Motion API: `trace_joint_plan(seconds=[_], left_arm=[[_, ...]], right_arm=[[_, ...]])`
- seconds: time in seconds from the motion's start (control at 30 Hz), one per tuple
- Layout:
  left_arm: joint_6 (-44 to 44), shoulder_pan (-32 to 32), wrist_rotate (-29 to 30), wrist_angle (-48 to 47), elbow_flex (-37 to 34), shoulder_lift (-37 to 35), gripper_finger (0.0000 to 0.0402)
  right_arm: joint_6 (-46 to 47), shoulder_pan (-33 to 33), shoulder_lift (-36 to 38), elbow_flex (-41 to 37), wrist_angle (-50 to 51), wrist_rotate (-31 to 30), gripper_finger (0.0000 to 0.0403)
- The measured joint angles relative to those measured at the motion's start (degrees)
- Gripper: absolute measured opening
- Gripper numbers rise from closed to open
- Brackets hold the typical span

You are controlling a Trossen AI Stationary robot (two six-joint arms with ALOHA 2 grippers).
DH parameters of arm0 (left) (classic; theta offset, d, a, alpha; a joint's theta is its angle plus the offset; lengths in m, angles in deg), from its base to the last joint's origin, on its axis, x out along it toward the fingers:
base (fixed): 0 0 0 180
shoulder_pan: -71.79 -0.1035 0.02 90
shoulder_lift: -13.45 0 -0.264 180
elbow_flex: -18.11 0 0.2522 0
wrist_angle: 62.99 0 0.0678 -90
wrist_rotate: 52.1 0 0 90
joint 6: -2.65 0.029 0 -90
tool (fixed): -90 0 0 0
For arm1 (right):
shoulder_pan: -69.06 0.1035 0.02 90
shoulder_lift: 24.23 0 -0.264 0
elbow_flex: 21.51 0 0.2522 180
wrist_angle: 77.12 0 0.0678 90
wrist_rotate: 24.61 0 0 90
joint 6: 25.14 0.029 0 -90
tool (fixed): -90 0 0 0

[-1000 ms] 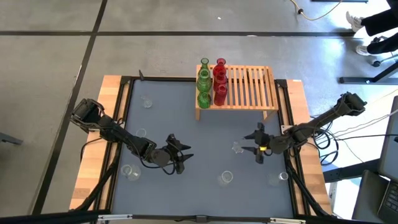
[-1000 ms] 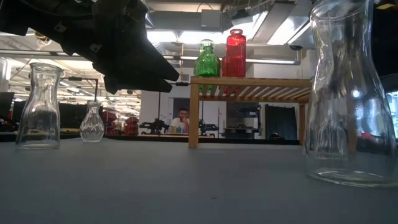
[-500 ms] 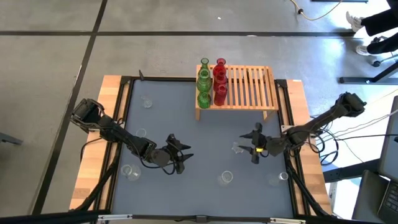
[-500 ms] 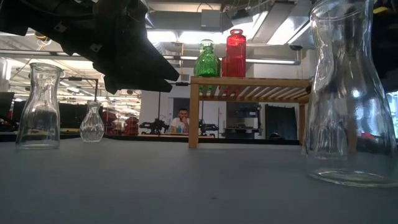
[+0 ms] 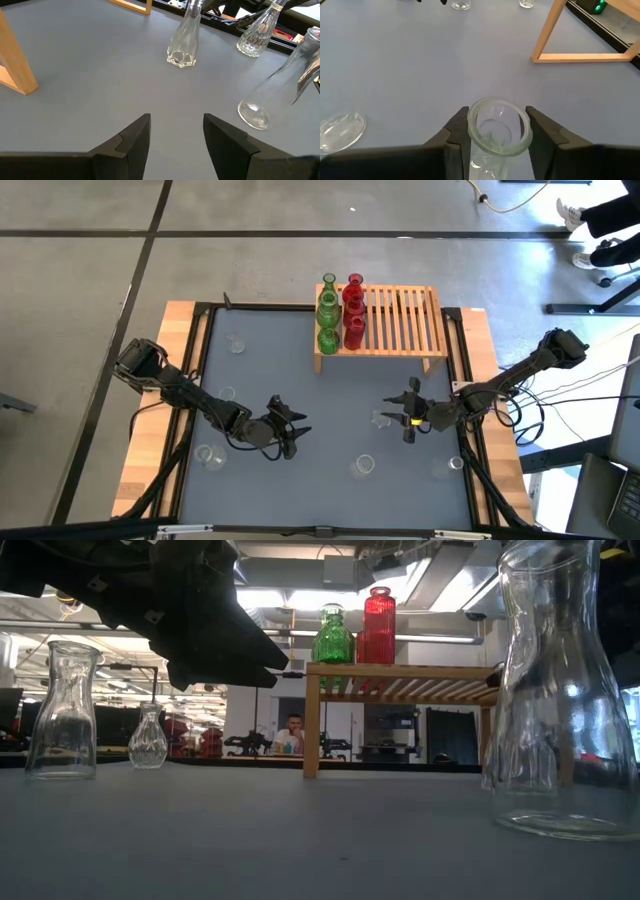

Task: Sort vases onto shelf
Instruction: Put the middle right transparent vase on the shelf

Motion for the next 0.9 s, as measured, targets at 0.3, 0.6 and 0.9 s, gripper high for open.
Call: trace_joint_plan(seconds=[0.3, 0.6, 0.9], left_arm=[[0.05, -0.07, -0.02, 0.00, 0.00, 0.00, 0.0176], [0.14, -0.27, -0.10, 0.00, 0.00, 0.00, 0.0176], [0.20, -0.26, -0.11, -0.02, 0.00, 0.00, 0.0176]], right_arm=[[0.26, 0.00, 0.01, 0.73, 0.39, 0.74, 0.0120], [-0.42, 0.02, 0.32, 10.24, 11.79, 0.46, 0.0122], [-2.75, 0.02, 0.63, 24.08, 25.97, 0.06, 0.0123]])
